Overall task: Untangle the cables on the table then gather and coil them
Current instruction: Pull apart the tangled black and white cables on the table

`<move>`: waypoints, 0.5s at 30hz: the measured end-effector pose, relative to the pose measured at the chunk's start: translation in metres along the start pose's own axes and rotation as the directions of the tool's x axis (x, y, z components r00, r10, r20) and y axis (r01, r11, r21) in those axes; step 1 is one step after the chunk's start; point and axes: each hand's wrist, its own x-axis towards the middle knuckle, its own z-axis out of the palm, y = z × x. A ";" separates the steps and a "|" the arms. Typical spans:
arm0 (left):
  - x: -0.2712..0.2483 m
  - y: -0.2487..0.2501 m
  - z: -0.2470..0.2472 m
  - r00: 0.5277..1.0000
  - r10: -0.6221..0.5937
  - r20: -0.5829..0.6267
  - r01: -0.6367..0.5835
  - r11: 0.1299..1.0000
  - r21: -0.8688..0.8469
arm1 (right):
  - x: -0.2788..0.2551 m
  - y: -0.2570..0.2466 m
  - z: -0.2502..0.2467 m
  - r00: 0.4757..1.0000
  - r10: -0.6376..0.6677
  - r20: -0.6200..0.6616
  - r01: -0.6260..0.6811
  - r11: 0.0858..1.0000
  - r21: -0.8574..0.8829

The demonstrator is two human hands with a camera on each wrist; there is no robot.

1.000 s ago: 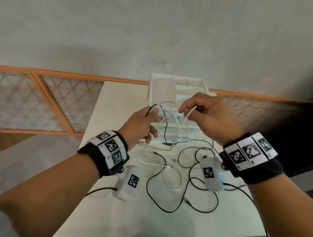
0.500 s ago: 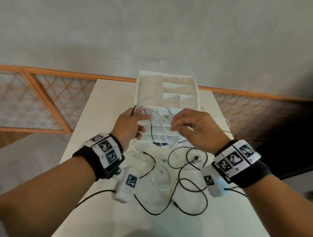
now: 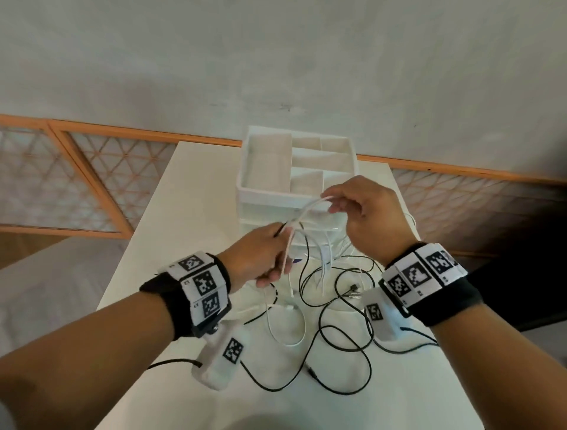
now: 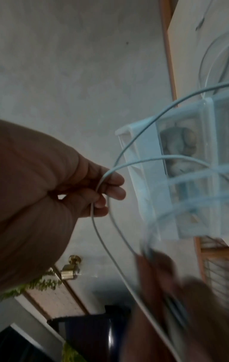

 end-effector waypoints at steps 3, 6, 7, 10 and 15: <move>-0.008 -0.029 -0.018 0.993 -0.116 0.008 0.114 0.989 0.098 | 0.008 0.028 -0.021 0.971 0.202 -0.129 -0.211 0.975 -0.065; -0.013 -0.048 -0.034 0.982 -0.150 -0.114 0.159 0.984 0.076 | 0.008 0.052 -0.034 0.884 0.442 -0.152 -0.457 0.885 -0.086; -0.011 -0.049 -0.035 0.974 -0.129 -0.187 0.134 0.991 0.017 | 0.008 0.054 -0.034 0.878 0.463 -0.125 -0.473 0.878 -0.071; -0.004 -0.029 -0.028 0.945 -0.108 -0.308 0.020 0.961 -0.275 | 0.006 0.034 -0.021 0.936 0.353 -0.010 -0.352 0.931 -0.097; -0.004 0.012 0.006 0.999 -0.014 -0.031 0.006 0.970 -0.243 | 0.019 -0.007 -0.007 0.985 0.170 -0.042 -0.173 0.980 -0.094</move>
